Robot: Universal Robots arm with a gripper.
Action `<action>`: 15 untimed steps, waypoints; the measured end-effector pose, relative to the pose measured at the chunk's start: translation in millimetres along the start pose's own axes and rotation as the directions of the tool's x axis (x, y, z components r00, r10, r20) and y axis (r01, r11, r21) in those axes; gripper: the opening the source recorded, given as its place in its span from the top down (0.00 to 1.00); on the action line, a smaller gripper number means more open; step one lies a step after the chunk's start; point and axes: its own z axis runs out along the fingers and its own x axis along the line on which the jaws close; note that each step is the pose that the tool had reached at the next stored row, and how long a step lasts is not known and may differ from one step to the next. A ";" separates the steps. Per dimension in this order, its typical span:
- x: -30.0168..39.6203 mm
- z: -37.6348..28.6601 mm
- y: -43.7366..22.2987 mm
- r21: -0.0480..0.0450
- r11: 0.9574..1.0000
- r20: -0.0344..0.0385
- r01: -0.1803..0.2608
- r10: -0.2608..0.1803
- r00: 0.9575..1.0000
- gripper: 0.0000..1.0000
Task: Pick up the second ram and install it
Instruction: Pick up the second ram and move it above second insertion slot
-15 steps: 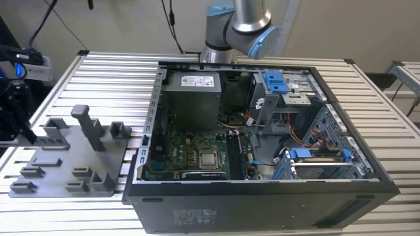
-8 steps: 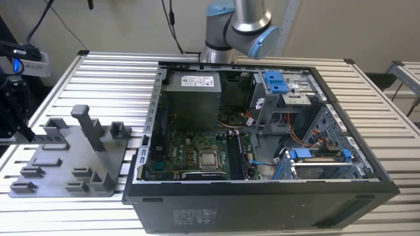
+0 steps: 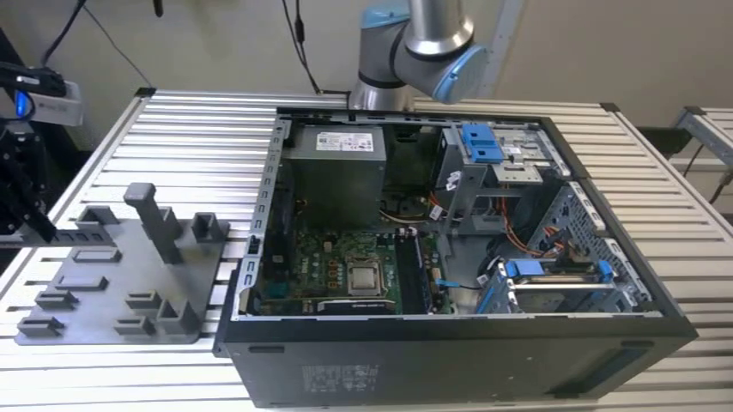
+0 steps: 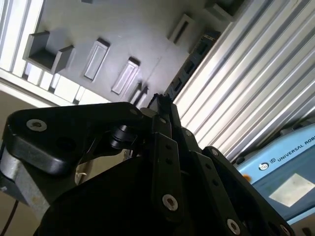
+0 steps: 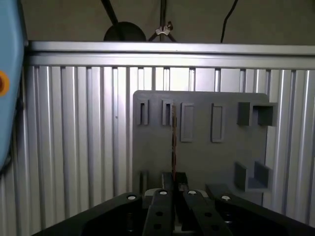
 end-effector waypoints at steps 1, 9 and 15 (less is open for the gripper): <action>0.0 -1.4 0.0 0.000 1.000 0.000 0.000 0.000 1.000 0.86; -0.3 -12.4 0.0 0.000 1.000 0.000 0.000 0.000 1.000 0.86; -0.3 -20.3 -0.2 0.000 1.000 0.000 0.000 0.000 1.000 0.86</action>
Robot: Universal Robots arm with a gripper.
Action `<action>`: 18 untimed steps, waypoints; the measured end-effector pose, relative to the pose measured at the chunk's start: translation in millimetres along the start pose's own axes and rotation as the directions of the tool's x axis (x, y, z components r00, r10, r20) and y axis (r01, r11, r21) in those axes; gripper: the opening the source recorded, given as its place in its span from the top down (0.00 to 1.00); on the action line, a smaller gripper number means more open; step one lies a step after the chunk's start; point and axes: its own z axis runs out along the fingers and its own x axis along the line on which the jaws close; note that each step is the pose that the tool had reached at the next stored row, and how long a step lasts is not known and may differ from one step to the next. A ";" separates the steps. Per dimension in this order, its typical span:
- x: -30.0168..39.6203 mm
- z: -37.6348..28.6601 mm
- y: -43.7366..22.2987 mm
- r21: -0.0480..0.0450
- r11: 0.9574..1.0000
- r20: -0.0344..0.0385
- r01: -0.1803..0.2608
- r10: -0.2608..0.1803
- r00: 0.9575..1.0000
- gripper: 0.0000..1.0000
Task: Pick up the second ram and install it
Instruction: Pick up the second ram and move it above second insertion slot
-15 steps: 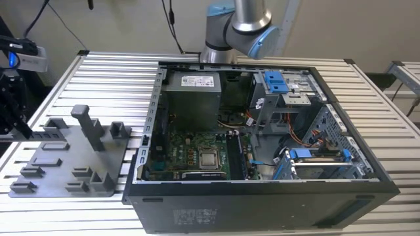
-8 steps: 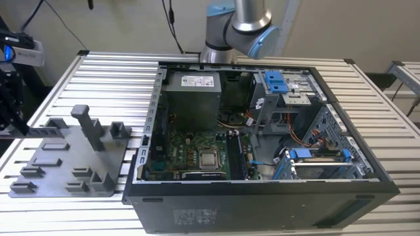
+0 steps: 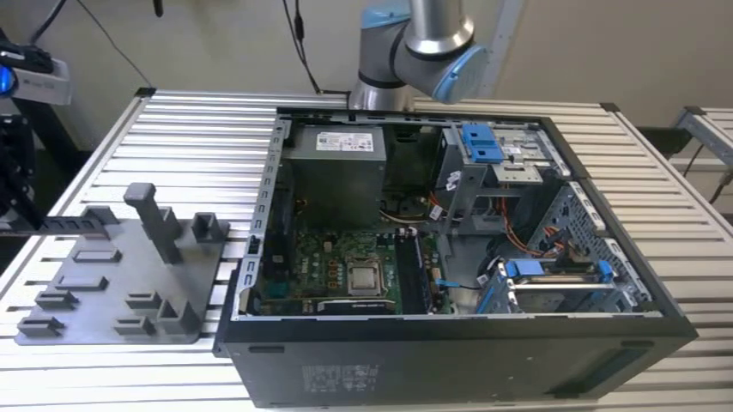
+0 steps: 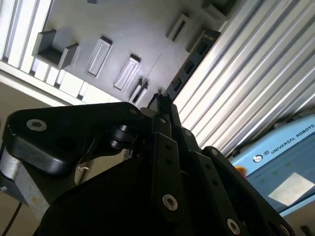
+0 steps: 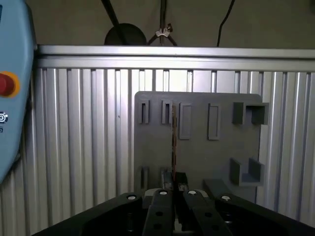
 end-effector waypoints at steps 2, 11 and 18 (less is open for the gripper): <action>0.0 -2.6 0.0 0.000 1.000 0.000 0.000 0.000 1.000 0.86; -0.2 -13.2 -0.1 0.000 1.000 0.000 0.000 0.000 1.000 0.86; -0.3 -20.3 -0.1 0.000 1.000 0.000 0.000 0.000 1.000 0.86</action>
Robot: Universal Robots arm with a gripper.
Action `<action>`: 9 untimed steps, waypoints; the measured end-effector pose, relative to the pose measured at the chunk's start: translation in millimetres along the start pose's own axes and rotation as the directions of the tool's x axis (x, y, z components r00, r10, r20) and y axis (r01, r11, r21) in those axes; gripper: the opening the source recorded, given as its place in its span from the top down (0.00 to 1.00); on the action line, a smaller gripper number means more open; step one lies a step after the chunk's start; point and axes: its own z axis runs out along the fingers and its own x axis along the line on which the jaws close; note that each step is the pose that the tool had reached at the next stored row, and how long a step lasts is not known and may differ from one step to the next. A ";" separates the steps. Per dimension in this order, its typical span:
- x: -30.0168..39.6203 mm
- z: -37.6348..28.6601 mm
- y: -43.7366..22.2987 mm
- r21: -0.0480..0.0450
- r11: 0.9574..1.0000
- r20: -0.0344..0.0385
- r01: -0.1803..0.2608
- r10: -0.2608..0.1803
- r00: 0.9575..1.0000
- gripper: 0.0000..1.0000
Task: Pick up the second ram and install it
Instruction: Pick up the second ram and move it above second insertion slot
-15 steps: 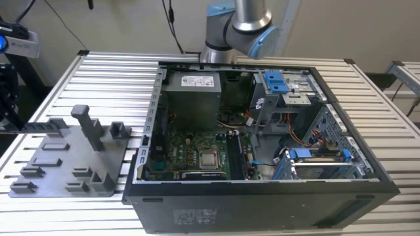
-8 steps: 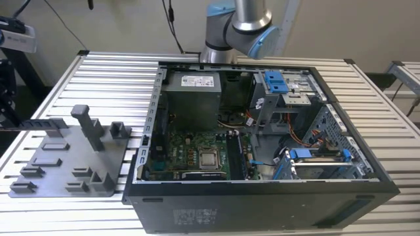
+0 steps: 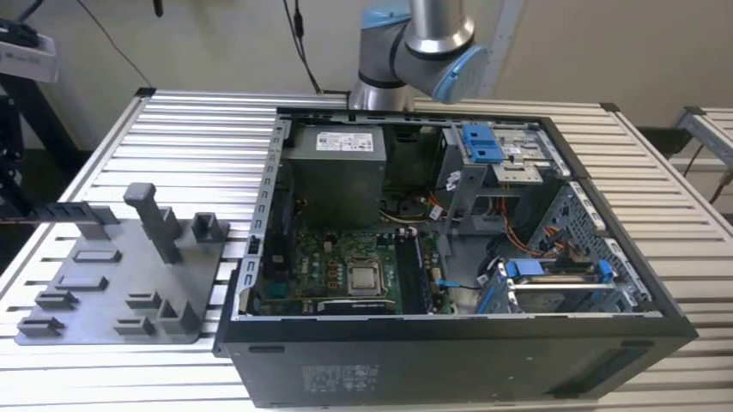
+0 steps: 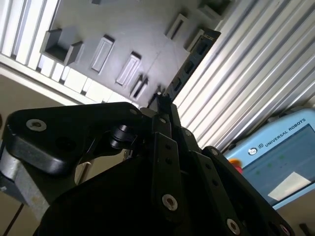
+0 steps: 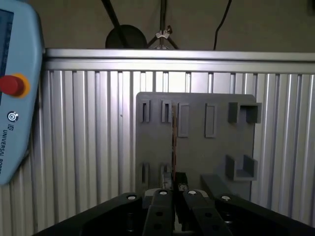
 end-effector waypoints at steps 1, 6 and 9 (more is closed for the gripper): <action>0.0 -1.0 0.0 0.000 1.000 0.000 0.000 0.000 1.000 0.86; -0.1 -7.0 -0.1 0.000 1.000 0.000 0.000 0.000 1.000 0.86; -0.1 -10.8 -0.1 0.000 1.000 0.000 0.000 0.000 1.000 0.86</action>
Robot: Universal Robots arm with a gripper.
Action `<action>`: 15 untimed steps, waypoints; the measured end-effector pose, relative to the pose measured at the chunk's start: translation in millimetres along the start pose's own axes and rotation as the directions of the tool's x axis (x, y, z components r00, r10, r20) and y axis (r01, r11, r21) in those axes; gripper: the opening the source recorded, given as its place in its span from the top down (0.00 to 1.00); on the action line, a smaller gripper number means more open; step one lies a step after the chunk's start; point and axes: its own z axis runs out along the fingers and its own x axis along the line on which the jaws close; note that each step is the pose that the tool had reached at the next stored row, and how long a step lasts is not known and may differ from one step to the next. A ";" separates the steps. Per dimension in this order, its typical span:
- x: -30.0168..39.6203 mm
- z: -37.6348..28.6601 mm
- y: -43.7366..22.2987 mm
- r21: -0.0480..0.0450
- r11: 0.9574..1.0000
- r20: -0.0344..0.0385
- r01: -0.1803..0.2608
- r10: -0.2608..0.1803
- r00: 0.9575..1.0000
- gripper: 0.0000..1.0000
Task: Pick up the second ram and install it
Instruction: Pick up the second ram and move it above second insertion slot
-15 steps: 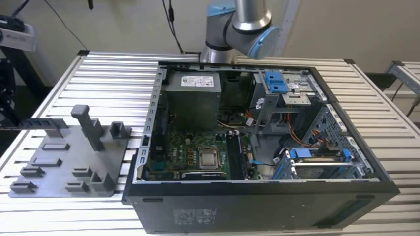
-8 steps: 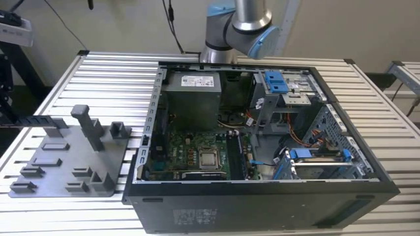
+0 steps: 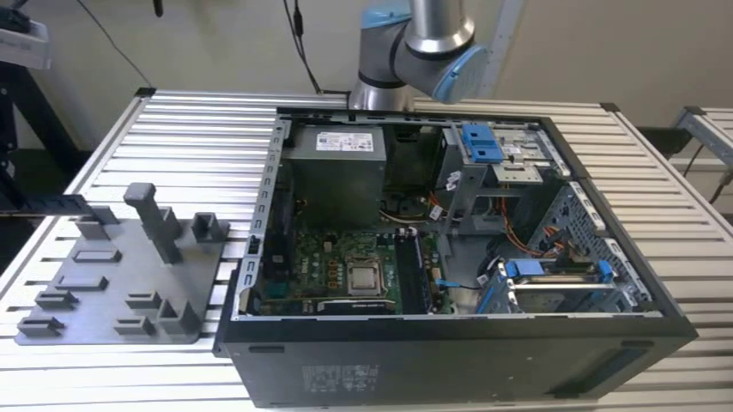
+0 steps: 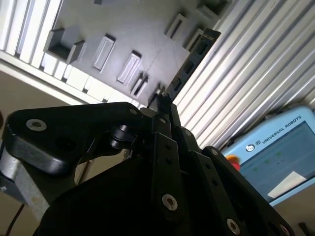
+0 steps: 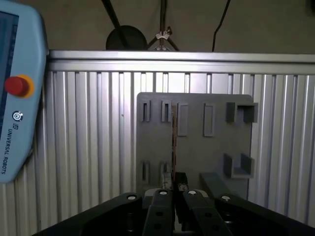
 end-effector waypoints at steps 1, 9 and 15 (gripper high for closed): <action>0.0 -1.3 0.0 0.000 1.000 0.000 0.000 0.000 1.000 0.86; -0.2 -13.7 -0.2 0.000 1.000 0.000 0.000 0.000 1.000 0.86; -0.4 -25.7 -0.2 0.000 1.000 0.000 0.000 0.000 1.000 0.86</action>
